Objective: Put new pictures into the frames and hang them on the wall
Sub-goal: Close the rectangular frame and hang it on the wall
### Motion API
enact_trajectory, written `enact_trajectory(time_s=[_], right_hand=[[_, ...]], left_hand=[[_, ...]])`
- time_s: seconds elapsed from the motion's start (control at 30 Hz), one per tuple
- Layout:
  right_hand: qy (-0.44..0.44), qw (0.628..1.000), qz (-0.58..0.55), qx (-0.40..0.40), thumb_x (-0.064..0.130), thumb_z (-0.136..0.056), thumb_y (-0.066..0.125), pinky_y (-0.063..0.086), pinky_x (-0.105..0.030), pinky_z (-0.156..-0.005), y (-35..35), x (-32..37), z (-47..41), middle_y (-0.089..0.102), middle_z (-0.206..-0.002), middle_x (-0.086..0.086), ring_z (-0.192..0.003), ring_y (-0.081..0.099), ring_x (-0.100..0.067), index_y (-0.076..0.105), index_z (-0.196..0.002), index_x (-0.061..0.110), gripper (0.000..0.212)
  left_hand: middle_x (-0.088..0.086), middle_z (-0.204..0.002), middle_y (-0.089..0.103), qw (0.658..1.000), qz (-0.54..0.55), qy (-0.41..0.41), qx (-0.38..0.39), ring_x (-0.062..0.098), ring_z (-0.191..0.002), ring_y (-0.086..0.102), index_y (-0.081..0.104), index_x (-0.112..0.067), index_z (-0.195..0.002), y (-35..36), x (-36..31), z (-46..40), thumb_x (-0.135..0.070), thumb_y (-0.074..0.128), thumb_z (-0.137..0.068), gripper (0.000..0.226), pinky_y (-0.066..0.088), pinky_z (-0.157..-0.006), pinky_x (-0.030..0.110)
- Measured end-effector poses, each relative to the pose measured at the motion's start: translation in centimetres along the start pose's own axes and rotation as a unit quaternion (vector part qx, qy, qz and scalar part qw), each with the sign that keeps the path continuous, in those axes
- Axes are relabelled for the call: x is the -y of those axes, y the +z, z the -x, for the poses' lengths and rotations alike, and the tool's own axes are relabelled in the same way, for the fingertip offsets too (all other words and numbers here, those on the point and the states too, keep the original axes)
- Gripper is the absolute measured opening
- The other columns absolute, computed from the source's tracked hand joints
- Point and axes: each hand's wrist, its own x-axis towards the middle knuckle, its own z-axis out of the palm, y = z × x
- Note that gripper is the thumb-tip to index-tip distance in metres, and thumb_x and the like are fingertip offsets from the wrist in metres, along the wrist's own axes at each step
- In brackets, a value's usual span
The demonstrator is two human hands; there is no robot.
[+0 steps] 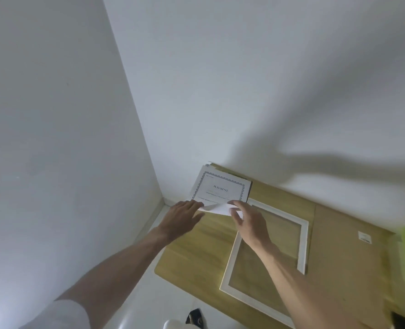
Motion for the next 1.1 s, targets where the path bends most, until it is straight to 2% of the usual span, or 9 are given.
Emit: enact_trajectory(time_s=[0.1, 0.17, 0.27, 0.43, 0.57, 0.67, 0.83, 0.97, 1.1], right_hand=[[0.041, 0.992, -0.115, -0.044, 0.025, -0.096, 0.063, 0.053, -0.022, -0.080, -3.0, 1.4, -2.5, 0.069, -0.110, 0.007, -0.097, 0.065, -0.009, 0.061, -0.122, 0.026, 0.027], [0.046, 0.981, -0.168, -0.081, 0.025, -0.095, 0.065, 0.050, -0.019, -0.078, -5.3, 2.6, -4.0, 0.068, -0.100, 0.004, -0.091, 0.064, -0.013, 0.059, -0.120, 0.031, 0.027], [0.041, 0.965, -0.227, -0.123, 0.021, -0.094, 0.067, 0.046, -0.014, -0.075, -8.9, 4.6, -5.5, 0.063, -0.086, 0.018, -0.085, 0.062, -0.010, 0.063, -0.115, 0.030, 0.023], [0.031, 0.938, -0.305, -0.159, 0.014, -0.091, 0.069, 0.047, -0.020, -0.082, -14.7, 6.9, -7.3, 0.061, -0.077, 0.015, -0.084, 0.061, -0.015, 0.066, -0.109, 0.029, 0.024], [0.039, 0.915, -0.347, -0.203, 0.017, -0.091, 0.069, 0.044, -0.021, -0.076, -18.4, 7.7, -7.6, 0.067, -0.090, 0.004, -0.079, 0.058, -0.004, 0.065, -0.113, 0.029, 0.026], [0.068, 0.901, -0.364, -0.227, 0.023, -0.091, 0.070, 0.044, -0.025, -0.081, -20.0, 7.3, -7.5, 0.064, -0.094, 0.006, -0.082, 0.059, 0.001, 0.062, -0.118, 0.034, 0.029], [0.156, 0.909, -0.362, -0.139, 0.034, -0.082, 0.079, 0.051, -0.035, -0.095, -20.1, 4.0, -5.3, 0.065, -0.119, 0.007, -0.109, 0.064, -0.005, 0.048, -0.135, 0.042, 0.061], [0.190, 0.897, -0.378, -0.132, 0.008, -0.083, 0.073, 0.058, -0.037, -0.081, -18.9, 2.1, -2.5, 0.073, -0.101, -0.003, -0.097, 0.070, -0.019, 0.062, -0.120, 0.038, 0.049], [0.229, 0.872, -0.400, -0.165, 0.003, -0.084, 0.069, 0.056, -0.031, -0.069, -18.2, 1.0, -0.3, 0.072, -0.097, -0.005, -0.090, 0.070, -0.020, 0.063, -0.120, 0.033, 0.047]], left_hand=[[0.001, -0.106, 0.072, 0.999, 0.029, -0.018, -0.037, 0.026, -0.070, 0.071, 0.065, -0.013, -0.110, -3.5, -0.7, -3.5, -0.024, 0.053, -0.097, 0.020, 0.058, -0.056, 0.038], [-0.005, -0.114, 0.069, 0.996, 0.059, -0.046, -0.048, 0.024, -0.077, 0.070, 0.064, -0.017, -0.115, -5.8, -1.2, -5.8, -0.025, 0.057, -0.097, 0.021, 0.057, -0.065, 0.038], [-0.012, -0.110, 0.069, 0.983, 0.135, -0.098, -0.073, 0.010, -0.091, 0.067, 0.064, -0.024, -0.116, -9.0, -2.1, -8.9, -0.036, 0.064, -0.092, 0.027, 0.053, -0.080, 0.029], [-0.007, -0.089, 0.072, 0.897, 0.366, -0.210, -0.135, 0.004, -0.087, 0.067, 0.068, -0.026, -0.105, -14.6, -4.0, -12.8, -0.029, 0.084, -0.075, 0.034, 0.052, -0.078, 0.017], [-0.003, -0.094, 0.076, 0.833, 0.494, -0.229, -0.099, 0.011, -0.090, 0.071, 0.070, -0.014, -0.101, -16.5, -5.6, -15.0, -0.013, 0.085, -0.071, 0.034, 0.055, -0.085, 0.027], [0.002, -0.092, 0.076, 0.820, 0.515, -0.239, -0.079, 0.019, -0.090, 0.072, 0.071, -0.007, -0.092, -16.4, -6.5, -15.9, -0.013, 0.085, -0.070, 0.027, 0.055, -0.088, 0.035], [0.012, -0.092, 0.075, 0.784, 0.568, -0.238, -0.076, 0.022, -0.080, 0.070, 0.071, -0.005, -0.084, -15.5, -7.7, -16.5, -0.007, 0.084, -0.071, 0.019, 0.055, -0.080, 0.037], [0.010, -0.097, 0.075, 0.773, 0.584, -0.241, -0.051, 0.025, -0.087, 0.071, 0.071, -0.009, -0.097, -14.4, -8.0, -16.6, -0.007, 0.082, -0.072, 0.028, 0.056, -0.082, 0.039], [0.009, -0.098, 0.074, 0.788, 0.550, -0.267, 0.072, 0.026, -0.087, 0.073, 0.065, -0.023, -0.115, -11.4, -8.3, -15.0, -0.003, 0.081, -0.071, 0.052, 0.056, -0.072, 0.036]])
